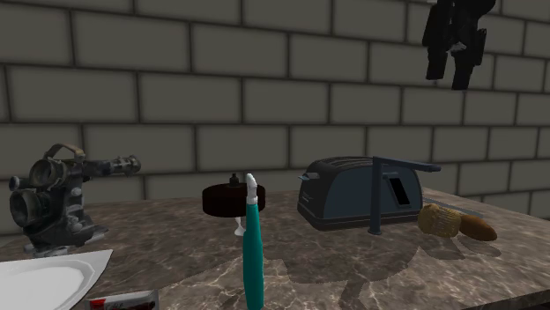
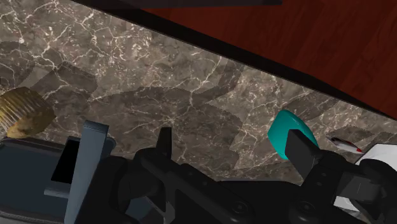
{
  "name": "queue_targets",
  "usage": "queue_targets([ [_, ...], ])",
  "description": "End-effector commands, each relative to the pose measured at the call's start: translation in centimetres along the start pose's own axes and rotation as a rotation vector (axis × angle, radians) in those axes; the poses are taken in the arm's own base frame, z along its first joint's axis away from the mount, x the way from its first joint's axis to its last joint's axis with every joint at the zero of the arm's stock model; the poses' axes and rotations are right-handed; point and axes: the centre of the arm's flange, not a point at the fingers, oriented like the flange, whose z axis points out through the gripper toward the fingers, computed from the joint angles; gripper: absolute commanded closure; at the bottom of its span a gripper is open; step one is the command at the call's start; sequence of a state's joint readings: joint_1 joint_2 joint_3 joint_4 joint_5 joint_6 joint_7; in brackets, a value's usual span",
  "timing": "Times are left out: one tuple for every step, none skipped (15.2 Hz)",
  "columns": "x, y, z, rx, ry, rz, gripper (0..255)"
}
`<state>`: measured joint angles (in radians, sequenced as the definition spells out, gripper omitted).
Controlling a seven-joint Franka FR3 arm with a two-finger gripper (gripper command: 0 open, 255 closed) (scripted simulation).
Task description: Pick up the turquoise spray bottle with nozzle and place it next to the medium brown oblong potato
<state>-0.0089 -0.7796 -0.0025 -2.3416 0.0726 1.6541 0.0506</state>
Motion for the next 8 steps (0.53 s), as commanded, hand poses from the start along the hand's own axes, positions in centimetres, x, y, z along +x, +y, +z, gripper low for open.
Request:
queue_targets([
  [0.0,0.0,0.0,0.000,0.000,0.000,0],
  [0.6,-1.1,0.6,-0.006,0.000,0.000,0],
  [1.2,-2.2,1.3,-0.013,-0.001,0.000,0],
  [1.8,-3.3,1.9,-0.019,-0.001,0.000,0],
  [2.4,-4.4,2.6,-0.025,-0.002,0.000,0],
  [3.0,-5.4,3.2,-0.032,-0.002,0.000,0],
  [3.6,-6.5,3.9,-0.038,-0.003,0.000,0],
  [4.2,-7.6,4.6,-0.044,-0.003,0.000,0],
])
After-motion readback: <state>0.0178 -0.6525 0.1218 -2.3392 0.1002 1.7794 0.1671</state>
